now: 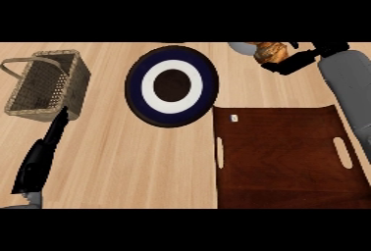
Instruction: Pick the croissant from the tray and place it in the plate
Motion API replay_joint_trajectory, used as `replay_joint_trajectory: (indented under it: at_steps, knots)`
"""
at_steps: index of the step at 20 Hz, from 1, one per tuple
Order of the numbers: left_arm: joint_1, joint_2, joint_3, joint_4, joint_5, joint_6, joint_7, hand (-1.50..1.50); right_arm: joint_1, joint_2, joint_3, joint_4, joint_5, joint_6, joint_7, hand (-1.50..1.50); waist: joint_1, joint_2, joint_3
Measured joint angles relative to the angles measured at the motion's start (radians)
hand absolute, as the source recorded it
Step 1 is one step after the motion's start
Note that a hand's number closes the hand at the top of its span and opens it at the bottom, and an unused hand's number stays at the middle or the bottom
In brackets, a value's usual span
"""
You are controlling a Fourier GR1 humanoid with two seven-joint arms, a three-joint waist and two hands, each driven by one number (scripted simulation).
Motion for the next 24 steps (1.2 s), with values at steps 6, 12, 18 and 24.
replay_joint_trajectory:
  at_steps: [6, 12, 18, 24]
  knots:
    - [-0.001, 0.001, 0.017, 0.002, 0.003, -0.003, 0.004, 0.0, -0.11, 0.128, 0.004, 0.036, 0.003, 0.004, 0.095, 1.5, -0.016, -0.007, -0.001]
    - [0.01, 0.005, 0.022, -0.015, 0.001, -0.013, 0.015, 0.0, -0.175, 0.227, 0.033, 0.084, 0.037, 0.004, 0.186, 1.5, -0.018, -0.008, -0.002]
    - [0.021, 0.006, 0.027, -0.03, 0.0, -0.021, 0.008, 0.0, -0.21, 0.326, 0.067, 0.132, 0.082, -0.031, 0.253, 1.5, -0.012, -0.005, -0.002]
    - [0.012, -0.007, 0.014, -0.027, -0.013, -0.02, 0.001, 0.0, -0.209, 0.402, 0.077, 0.183, 0.073, -0.027, 0.295, 1.5, 0.006, -0.001, -0.002]
